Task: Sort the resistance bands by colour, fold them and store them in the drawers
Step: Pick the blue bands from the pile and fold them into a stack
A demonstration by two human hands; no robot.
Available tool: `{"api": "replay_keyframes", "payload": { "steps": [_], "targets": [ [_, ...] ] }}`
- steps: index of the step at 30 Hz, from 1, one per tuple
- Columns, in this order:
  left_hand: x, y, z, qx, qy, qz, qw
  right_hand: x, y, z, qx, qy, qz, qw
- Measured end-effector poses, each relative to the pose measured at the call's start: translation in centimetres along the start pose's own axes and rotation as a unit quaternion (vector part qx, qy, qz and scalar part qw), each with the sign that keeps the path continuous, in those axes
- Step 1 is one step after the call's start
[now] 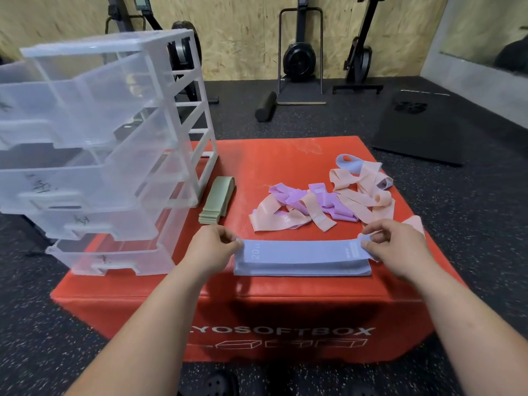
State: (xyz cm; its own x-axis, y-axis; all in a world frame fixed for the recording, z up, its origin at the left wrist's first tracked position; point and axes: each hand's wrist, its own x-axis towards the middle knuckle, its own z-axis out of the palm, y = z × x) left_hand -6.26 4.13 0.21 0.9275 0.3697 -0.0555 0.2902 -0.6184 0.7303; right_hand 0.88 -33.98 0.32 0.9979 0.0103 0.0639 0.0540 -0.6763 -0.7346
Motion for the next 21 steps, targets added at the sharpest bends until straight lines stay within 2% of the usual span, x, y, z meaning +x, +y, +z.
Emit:
{"api": "replay_keyframes", "payload": {
  "steps": [16, 21],
  "targets": [
    [0.5, 0.1, 1.4, 0.229, -0.009, 0.069, 0.971, 0.4, 0.7, 2.0, -0.183, -0.067, -0.057, 0.979],
    [0.8, 0.0, 0.8, 0.234, -0.038, 0.156, 0.959, 0.5, -0.1, 0.6, -0.208, -0.104, -0.116, 0.966]
  ]
}}
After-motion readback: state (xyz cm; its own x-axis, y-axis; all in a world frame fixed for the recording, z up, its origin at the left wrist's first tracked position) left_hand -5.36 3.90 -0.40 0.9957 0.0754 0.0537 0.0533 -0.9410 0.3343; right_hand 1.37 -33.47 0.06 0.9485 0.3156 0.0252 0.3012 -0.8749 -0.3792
